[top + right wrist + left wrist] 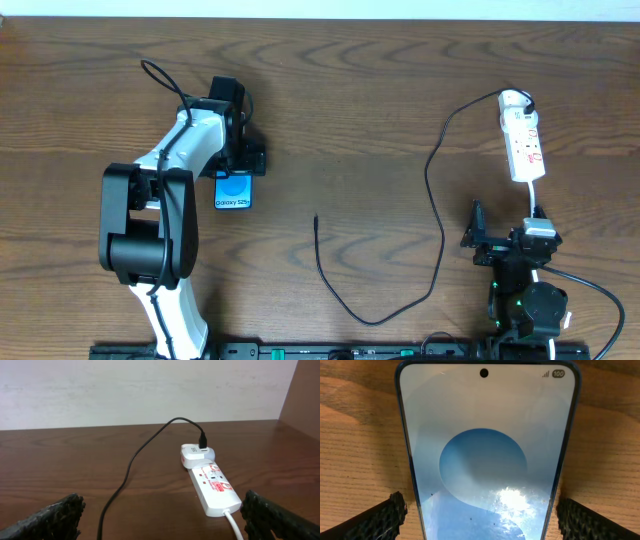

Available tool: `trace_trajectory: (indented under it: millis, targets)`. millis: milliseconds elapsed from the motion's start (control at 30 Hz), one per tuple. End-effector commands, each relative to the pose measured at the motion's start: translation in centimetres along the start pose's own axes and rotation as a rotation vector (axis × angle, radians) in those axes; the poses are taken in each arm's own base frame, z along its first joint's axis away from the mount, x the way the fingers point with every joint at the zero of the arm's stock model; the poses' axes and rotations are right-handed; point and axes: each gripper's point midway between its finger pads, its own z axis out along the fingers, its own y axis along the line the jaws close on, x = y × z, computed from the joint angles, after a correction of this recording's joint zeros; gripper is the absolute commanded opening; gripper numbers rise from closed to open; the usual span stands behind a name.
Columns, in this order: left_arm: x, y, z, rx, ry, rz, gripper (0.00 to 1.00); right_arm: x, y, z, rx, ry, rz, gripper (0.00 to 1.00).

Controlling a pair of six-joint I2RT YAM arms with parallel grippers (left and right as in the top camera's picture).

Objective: Plug charger to phone and switch on socket
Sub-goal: 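Lower the open left gripper down around the phone's bottom edge, then close the left gripper on the phone's bottom end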

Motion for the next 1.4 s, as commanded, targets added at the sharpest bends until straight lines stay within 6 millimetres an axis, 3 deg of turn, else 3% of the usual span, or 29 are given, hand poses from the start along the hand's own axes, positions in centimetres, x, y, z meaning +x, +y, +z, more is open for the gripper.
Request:
trace_trajectory:
  millis: [0,1367]
  targets:
    - [0.1,0.3,0.1,-0.016,0.000,0.001,0.98,0.0,0.0,0.0,0.002,-0.003,0.010,0.99]
    - [1.1,-0.2,0.7,0.000,0.023,0.009,0.99,0.0,0.0,0.0,0.002,-0.003,0.010,0.99]
